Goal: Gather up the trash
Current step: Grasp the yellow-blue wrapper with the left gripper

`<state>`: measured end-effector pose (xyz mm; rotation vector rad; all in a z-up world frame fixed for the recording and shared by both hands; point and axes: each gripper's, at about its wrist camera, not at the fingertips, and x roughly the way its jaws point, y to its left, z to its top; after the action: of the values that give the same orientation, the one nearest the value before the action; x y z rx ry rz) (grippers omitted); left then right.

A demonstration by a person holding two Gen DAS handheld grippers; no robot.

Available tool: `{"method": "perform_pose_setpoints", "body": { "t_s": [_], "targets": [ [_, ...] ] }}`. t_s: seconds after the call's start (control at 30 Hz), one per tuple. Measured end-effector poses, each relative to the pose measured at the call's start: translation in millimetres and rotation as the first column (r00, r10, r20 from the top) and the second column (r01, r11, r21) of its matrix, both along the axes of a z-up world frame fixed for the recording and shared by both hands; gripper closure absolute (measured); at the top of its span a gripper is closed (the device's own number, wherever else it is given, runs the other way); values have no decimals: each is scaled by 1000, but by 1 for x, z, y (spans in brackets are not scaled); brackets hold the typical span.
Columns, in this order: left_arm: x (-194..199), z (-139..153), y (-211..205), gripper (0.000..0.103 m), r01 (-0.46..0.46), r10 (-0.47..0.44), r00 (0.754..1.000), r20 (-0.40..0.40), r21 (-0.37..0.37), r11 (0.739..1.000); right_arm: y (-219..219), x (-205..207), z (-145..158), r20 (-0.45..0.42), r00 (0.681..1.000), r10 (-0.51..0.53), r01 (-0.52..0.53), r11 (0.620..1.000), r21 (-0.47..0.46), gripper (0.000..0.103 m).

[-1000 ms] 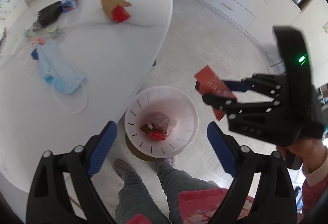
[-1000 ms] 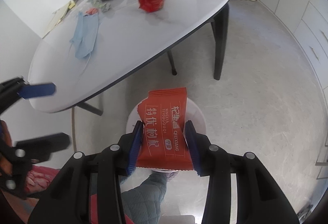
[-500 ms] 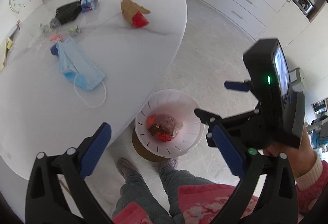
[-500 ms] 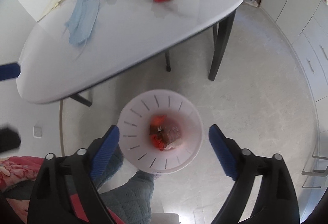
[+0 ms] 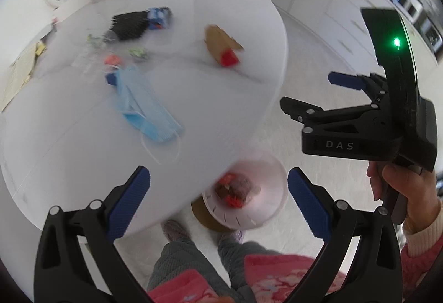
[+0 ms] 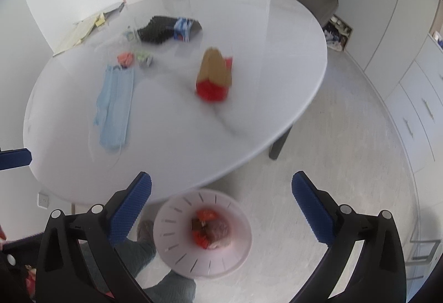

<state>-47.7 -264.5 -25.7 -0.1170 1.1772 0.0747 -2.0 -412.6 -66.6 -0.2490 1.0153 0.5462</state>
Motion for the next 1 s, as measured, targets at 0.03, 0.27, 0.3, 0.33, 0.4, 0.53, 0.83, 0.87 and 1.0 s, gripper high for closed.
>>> {"method": "perform_pose_setpoints", "body": {
  "t_s": [0.03, 0.27, 0.3, 0.33, 0.4, 0.53, 0.83, 0.87, 1.0],
  "targets": [
    [4, 3, 10, 8, -23, 23, 1000, 4, -6, 1000, 5, 7, 2, 2, 1000, 0, 0, 1000, 2, 2],
    [47, 12, 96, 8, -101, 102, 994, 47, -5, 995, 44, 45, 4, -7, 1000, -18, 18, 1000, 13, 2],
    [54, 13, 110, 8, -105, 105, 993, 55, -3, 994, 52, 52, 4, -10, 1000, -21, 21, 1000, 14, 2],
    [62, 14, 124, 8, -107, 107, 992, 63, -1, 994, 57, 57, 5, -10, 1000, -24, 24, 1000, 14, 2],
    [83, 16, 160, 8, -107, 106, 991, 81, 8, 994, 76, 74, 5, -8, 999, -31, 31, 999, 9, 2],
    [128, 9, 224, 8, -82, 78, 994, 79, 51, 995, 105, 108, 6, -18, 996, -89, 90, 996, 10, 2],
    [231, -42, 350, 8, -147, 147, 989, 2, -7, 989, 180, 188, -13, -138, 946, -292, 306, 947, 93, 2],
    [243, -51, 359, 8, -166, 165, 986, -12, -13, 986, 189, 196, -18, -153, 937, -314, 330, 940, 91, 2],
    [275, -79, 373, 11, -170, 168, 985, -51, -46, 984, 209, 211, -32, -193, 917, -349, 370, 925, 87, 2]
  ]
}}
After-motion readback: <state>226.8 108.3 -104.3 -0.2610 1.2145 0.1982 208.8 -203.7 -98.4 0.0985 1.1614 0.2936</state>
